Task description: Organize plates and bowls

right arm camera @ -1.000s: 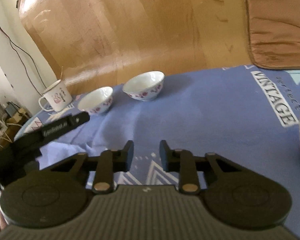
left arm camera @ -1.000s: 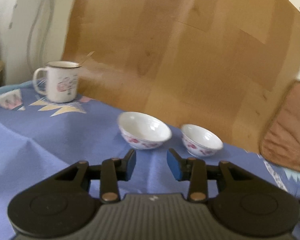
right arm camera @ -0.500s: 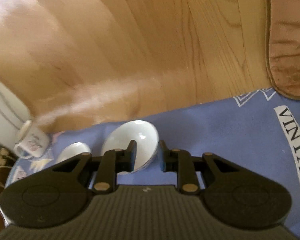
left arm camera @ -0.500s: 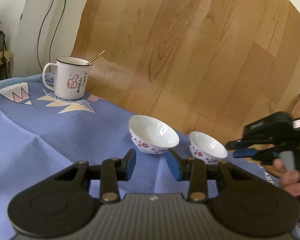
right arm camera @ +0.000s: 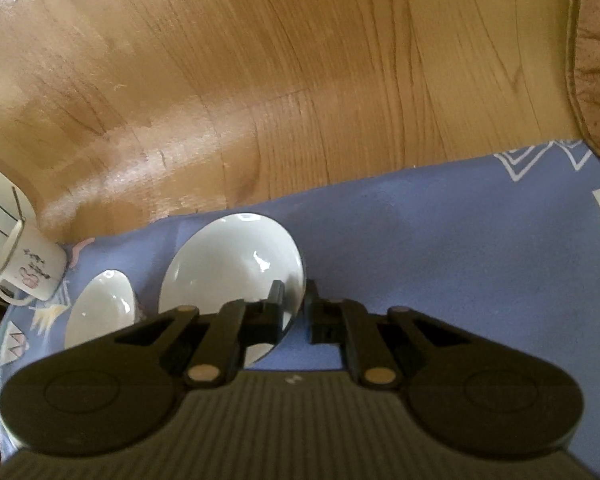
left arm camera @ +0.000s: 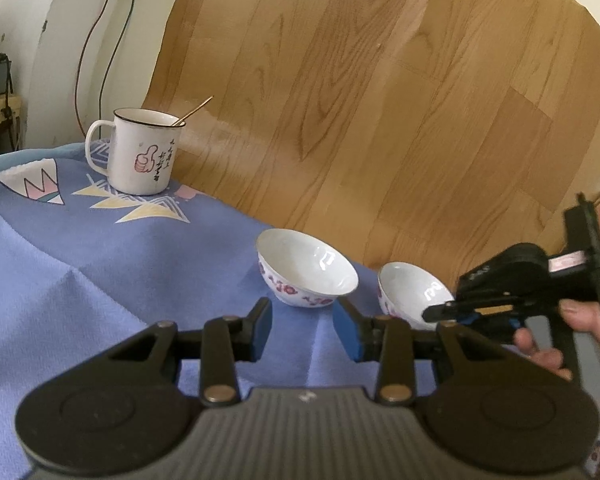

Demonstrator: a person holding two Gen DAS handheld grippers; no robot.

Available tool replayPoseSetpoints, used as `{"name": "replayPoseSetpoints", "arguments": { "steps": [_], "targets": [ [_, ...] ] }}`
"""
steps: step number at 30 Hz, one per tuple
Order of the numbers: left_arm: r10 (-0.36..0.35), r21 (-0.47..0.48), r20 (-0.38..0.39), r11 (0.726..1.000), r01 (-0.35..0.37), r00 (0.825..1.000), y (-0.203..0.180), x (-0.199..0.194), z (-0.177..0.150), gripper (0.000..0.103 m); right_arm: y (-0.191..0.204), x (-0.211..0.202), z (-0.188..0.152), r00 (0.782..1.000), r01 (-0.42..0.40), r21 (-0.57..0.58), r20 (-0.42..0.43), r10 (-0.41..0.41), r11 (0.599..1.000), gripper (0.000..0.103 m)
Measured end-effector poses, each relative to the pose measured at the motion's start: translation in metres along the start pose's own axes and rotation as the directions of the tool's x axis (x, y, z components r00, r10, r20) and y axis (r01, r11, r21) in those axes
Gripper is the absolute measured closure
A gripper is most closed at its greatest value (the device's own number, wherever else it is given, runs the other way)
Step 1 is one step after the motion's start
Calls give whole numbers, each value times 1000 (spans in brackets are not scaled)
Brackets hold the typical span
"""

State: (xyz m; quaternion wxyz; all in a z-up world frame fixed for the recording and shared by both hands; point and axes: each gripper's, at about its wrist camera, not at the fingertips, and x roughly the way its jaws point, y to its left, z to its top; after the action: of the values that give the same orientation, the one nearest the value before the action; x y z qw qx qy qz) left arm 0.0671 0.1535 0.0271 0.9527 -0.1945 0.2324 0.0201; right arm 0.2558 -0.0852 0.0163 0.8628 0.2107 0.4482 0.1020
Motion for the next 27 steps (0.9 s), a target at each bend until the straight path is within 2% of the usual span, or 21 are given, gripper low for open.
{"name": "replayPoseSetpoints", "arguments": {
  "steps": [3, 7, 18, 23, 27],
  "targets": [
    [0, -8, 1, 1000, 0, 1000, 1, 0, 0, 69, -7, -11, 0, 999, -35, 50, 0, 35, 998, 94],
    [-13, -28, -2, 1000, 13, 1000, 4, 0, 1, 69, -12, -33, -15, 997, -79, 53, -14, 80, 995, 94],
    [-53, -38, 1, 998, 53, 999, 6, -4, 2, 69, -17, -84, -88, 966, -237, 1, -101, 236, 971, 94],
    [-57, -31, -8, 998, 56, 998, 5, -3, 1, 69, -20, -82, -117, 963, -241, 5, -126, 240, 970, 93],
    [-57, -26, -11, 998, 57, 998, 4, -2, 0, 69, -19, -84, -125, 974, -216, -4, -69, 215, 976, 90]
  ]
}}
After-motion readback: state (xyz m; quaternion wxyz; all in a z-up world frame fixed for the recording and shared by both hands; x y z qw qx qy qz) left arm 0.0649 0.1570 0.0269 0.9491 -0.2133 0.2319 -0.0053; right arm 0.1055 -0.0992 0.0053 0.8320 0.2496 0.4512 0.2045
